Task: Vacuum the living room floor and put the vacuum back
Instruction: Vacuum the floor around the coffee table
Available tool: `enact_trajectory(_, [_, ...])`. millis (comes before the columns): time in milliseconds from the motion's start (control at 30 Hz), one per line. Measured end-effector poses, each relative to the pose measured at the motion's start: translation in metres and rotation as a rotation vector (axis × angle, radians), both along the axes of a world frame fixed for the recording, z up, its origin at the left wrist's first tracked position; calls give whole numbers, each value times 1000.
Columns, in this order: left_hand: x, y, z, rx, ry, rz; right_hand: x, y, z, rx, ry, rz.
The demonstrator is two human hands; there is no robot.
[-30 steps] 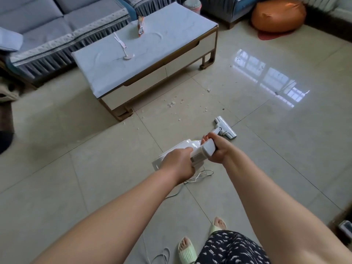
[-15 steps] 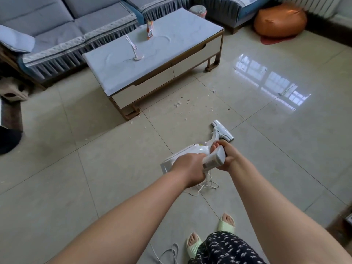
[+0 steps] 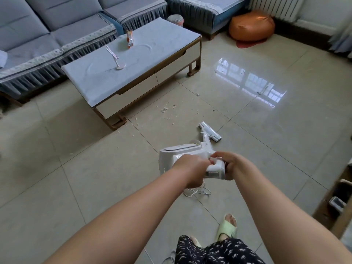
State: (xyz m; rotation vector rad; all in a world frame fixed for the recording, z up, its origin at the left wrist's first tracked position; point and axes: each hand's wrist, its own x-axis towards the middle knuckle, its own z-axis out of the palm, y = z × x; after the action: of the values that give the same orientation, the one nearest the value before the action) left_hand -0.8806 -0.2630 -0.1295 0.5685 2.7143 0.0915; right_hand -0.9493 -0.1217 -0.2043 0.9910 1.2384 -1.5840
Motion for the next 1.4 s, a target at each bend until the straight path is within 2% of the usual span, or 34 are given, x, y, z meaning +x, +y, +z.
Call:
enact_trajectory(433, [-62,39,-14,84,35,142,-73,33,-10,90,129,-30])
enact_trajectory(700, [-123,86,-14,74,68,124,-135,82,-8,79,155,-41])
enact_trajectory(967, [-173,129,-23,73,23,134,-184,125,-11,59,137,-84])
enact_trajectory(1400, [-230,173,-24,97,23,142,-242,165,-11,146,176,-66])
